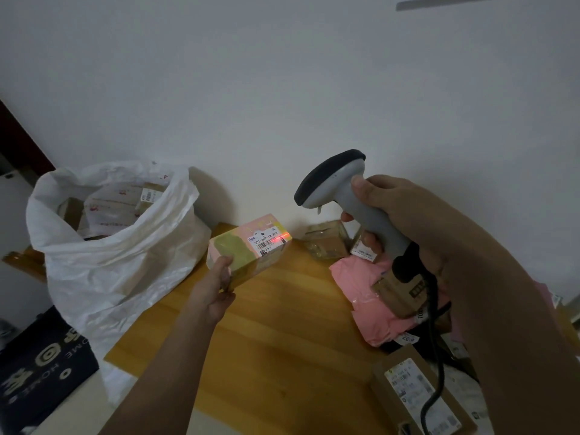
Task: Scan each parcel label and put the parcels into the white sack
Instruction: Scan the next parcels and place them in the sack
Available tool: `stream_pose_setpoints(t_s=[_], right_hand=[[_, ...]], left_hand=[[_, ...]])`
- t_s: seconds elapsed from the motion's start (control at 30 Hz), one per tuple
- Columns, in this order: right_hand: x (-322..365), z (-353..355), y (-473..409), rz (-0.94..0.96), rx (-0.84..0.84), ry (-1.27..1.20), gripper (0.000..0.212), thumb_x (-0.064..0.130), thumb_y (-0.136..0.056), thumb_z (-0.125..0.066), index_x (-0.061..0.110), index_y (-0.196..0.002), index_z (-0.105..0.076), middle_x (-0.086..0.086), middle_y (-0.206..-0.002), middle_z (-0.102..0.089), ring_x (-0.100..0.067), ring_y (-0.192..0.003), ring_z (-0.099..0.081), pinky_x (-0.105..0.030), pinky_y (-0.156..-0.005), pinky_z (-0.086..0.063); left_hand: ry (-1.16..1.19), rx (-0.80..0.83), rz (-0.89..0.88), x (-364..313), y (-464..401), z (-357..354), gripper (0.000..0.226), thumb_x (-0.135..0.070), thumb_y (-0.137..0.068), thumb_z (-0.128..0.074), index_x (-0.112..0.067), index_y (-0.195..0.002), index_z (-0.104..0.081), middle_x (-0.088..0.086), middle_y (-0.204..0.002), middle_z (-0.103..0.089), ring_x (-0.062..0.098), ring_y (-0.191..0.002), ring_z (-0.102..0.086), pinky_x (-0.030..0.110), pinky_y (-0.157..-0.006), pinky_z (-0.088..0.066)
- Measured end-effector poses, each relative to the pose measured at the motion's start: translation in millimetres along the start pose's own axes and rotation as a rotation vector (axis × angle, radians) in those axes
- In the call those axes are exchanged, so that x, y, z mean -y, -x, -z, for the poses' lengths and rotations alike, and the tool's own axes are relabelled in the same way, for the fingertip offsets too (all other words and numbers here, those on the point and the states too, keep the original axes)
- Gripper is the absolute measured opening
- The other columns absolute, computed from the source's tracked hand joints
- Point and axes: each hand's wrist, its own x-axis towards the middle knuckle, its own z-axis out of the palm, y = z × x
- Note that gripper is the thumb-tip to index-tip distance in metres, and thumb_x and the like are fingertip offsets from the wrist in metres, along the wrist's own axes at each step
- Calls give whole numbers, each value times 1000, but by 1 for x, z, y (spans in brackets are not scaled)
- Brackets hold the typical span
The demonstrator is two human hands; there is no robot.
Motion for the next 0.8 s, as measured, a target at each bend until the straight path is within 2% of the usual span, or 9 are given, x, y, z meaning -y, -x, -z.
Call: stream_pose_setpoints(t_s=[0.17, 0.33, 0.43, 0.53, 0.7, 0.8], right_hand=[[-6, 1, -2, -1, -8, 37, 38, 42, -100, -47, 7, -110, -56, -17, -103, -66, -12, -44, -48, -21, -38, -43], [-15, 2, -4, 3, -8, 0, 38, 41, -100, -47, 6, -110, -57, -17, -100, -66, -12, -42, -49, -21, -39, -41], [-23, -1, -11, -4, 16, -60, 39, 40, -101, -46, 2, -108, -56, -12, -86, -66, -13, -40, -50, -22, -38, -41], [-40, -7, -19, -9, 48, -132, 36, 38, -100, -48, 4, -107, -55, -2, -71, -63, -15, -43, -51, -26, -42, -41], [-67, -31, -31, -27, 48, -253, 36, 33, -93, -63, 2, -111, -56, -15, -90, -60, -11, -44, -51, -24, -42, -42], [-77, -54, -35, -45, 7, -321, 28, 25, -91, -65, 10, -113, -57, -15, -91, -61, -11, -47, -51, -26, -47, -42]], left_hand=[[1, -10, 19, 7, 4, 3, 60, -34, -88, -66, -11, -140, -45, 11, -133, -50, 28, -113, -48, 39, -107, -37], [37, -31, 28, 13, 8, 5, 65, -34, -88, -67, -8, -142, -42, 14, -140, -47, 30, -119, -48, 41, -112, -35], [97, -37, 36, 17, 9, 7, 68, -36, -87, -68, -8, -143, -41, 14, -135, -48, 34, -123, -49, 43, -112, -36], [199, -17, 70, 23, 11, 7, 68, -41, -84, -71, -10, -138, -44, 17, -129, -50, 34, -111, -55, 45, -107, -42], [385, 52, 179, 31, 10, 14, 82, -55, -81, -68, 0, -135, -43, 24, -128, -51, 39, -112, -59, 45, -90, -55], [349, 50, 182, 29, 11, 17, 84, -62, -83, -60, 6, -130, -44, 21, -123, -55, 33, -110, -59, 40, -92, -51]])
